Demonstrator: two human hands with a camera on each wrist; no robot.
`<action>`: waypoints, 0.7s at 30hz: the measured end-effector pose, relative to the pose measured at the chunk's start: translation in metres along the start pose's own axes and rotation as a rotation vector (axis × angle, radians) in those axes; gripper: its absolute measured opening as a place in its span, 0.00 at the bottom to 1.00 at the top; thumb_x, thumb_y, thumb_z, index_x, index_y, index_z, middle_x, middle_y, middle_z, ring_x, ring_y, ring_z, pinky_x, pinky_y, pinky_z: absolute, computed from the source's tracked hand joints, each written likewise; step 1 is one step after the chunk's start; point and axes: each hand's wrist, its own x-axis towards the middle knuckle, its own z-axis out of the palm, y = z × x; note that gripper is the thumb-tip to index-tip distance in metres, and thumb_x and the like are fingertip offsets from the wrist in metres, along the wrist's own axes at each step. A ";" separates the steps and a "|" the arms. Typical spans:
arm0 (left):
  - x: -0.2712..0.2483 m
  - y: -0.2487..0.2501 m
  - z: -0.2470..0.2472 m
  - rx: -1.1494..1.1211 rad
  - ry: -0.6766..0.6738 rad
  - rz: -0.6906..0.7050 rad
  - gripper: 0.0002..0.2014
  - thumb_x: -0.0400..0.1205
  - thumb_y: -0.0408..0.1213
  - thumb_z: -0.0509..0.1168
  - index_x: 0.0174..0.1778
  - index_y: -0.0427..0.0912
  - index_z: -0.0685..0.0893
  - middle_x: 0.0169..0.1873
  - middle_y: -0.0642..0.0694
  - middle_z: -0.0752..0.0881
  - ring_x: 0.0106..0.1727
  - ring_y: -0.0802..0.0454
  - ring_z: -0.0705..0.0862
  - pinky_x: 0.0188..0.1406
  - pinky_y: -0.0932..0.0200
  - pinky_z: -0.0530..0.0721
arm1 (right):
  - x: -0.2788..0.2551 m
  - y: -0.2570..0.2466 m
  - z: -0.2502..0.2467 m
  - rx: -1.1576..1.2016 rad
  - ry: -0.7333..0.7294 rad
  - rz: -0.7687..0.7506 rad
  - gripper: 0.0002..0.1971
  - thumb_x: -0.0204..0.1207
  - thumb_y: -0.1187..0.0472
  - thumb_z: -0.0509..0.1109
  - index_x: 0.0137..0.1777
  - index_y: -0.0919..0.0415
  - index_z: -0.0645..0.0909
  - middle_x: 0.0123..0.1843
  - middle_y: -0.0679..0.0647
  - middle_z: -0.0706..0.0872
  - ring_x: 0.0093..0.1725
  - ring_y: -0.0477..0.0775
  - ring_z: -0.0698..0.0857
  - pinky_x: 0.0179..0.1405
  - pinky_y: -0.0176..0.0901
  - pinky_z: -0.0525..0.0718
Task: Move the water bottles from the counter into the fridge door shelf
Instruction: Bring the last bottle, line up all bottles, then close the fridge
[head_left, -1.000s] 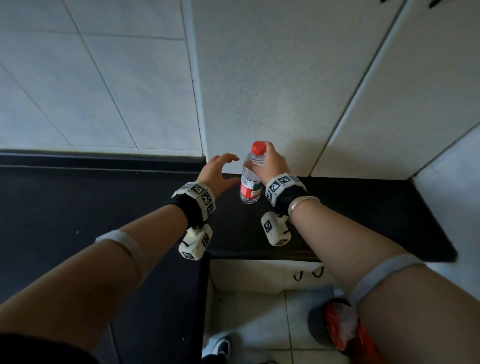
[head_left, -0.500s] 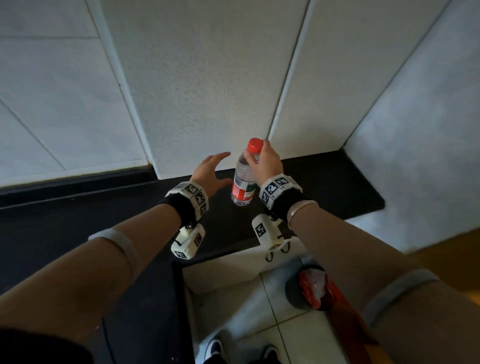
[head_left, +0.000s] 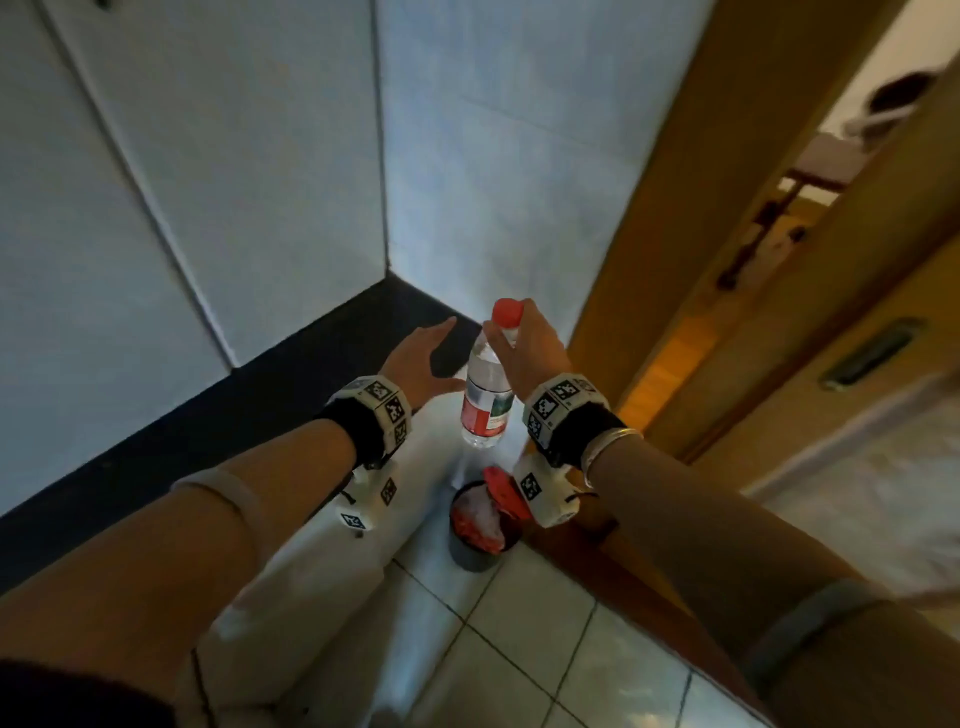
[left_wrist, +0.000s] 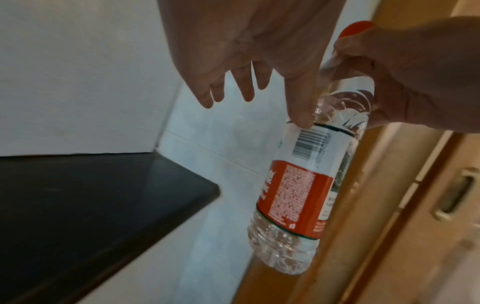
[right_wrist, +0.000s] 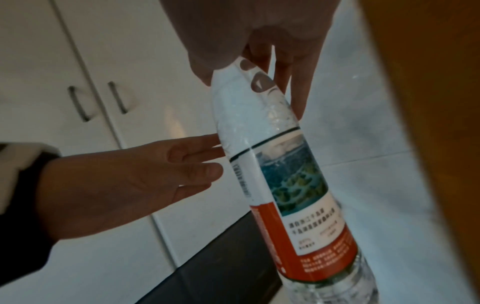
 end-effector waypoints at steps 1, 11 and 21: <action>0.006 0.021 0.015 0.004 -0.032 0.037 0.43 0.74 0.44 0.72 0.81 0.50 0.53 0.81 0.45 0.60 0.83 0.44 0.55 0.80 0.48 0.55 | -0.001 0.017 -0.021 0.004 0.027 0.030 0.19 0.79 0.49 0.63 0.66 0.57 0.69 0.64 0.57 0.82 0.62 0.59 0.82 0.63 0.53 0.80; 0.031 0.231 0.158 0.043 -0.329 0.381 0.42 0.75 0.42 0.71 0.81 0.49 0.52 0.81 0.44 0.59 0.81 0.44 0.58 0.77 0.50 0.59 | -0.048 0.184 -0.219 -0.124 0.404 0.220 0.16 0.80 0.50 0.62 0.59 0.61 0.70 0.57 0.58 0.82 0.54 0.59 0.82 0.48 0.45 0.75; -0.012 0.401 0.293 0.042 -0.604 0.719 0.43 0.73 0.37 0.73 0.80 0.48 0.57 0.80 0.45 0.63 0.80 0.45 0.63 0.77 0.51 0.63 | -0.162 0.292 -0.360 -0.175 0.789 0.547 0.18 0.79 0.50 0.64 0.61 0.61 0.71 0.59 0.59 0.82 0.56 0.60 0.82 0.52 0.47 0.76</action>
